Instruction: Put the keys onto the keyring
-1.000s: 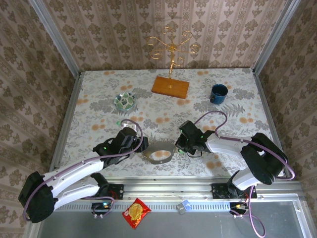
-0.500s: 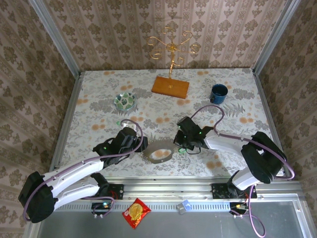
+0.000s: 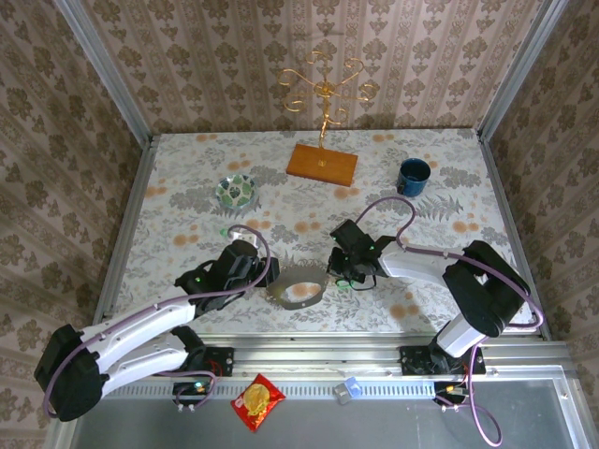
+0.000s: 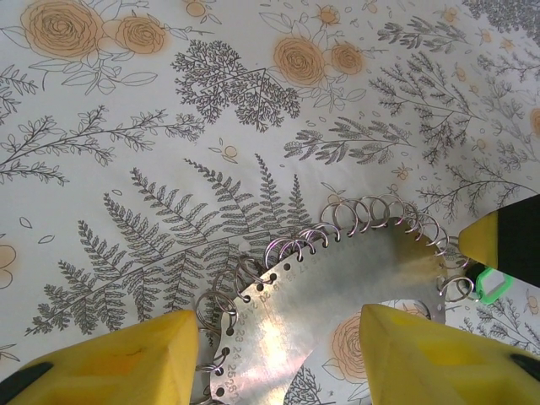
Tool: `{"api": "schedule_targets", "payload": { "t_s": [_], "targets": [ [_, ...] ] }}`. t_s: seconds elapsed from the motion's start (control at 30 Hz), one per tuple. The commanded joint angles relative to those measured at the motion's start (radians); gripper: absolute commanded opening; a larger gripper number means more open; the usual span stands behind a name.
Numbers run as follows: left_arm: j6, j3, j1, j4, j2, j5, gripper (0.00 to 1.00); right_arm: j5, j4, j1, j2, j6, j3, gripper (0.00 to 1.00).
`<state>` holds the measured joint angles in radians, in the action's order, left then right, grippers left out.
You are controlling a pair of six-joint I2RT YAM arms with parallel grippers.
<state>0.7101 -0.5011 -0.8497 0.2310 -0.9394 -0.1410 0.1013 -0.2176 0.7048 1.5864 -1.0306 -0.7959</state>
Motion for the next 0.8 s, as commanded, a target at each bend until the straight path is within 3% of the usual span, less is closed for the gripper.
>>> {"api": "schedule_targets", "payload": {
  "t_s": [0.0, 0.27, 0.53, 0.77],
  "targets": [
    [-0.023, -0.016, -0.002, -0.010, 0.016, -0.023, 0.53, 0.010, -0.034, -0.002, 0.024, 0.012, -0.028, 0.12],
    [-0.024, -0.014, 0.005, -0.012, 0.016, -0.022, 0.53, 0.021, -0.023, -0.002, 0.038, 0.007, -0.032, 0.12],
    [-0.034, -0.016, 0.010, -0.014, 0.016, -0.021, 0.53, 0.022, -0.023, -0.003, 0.036, 0.012, -0.036, 0.03],
    [-0.091, -0.028, 0.019, -0.001, 0.041, -0.045, 0.53, 0.002, 0.016, -0.005, -0.062, 0.105, -0.006, 0.00]
  ]
}}
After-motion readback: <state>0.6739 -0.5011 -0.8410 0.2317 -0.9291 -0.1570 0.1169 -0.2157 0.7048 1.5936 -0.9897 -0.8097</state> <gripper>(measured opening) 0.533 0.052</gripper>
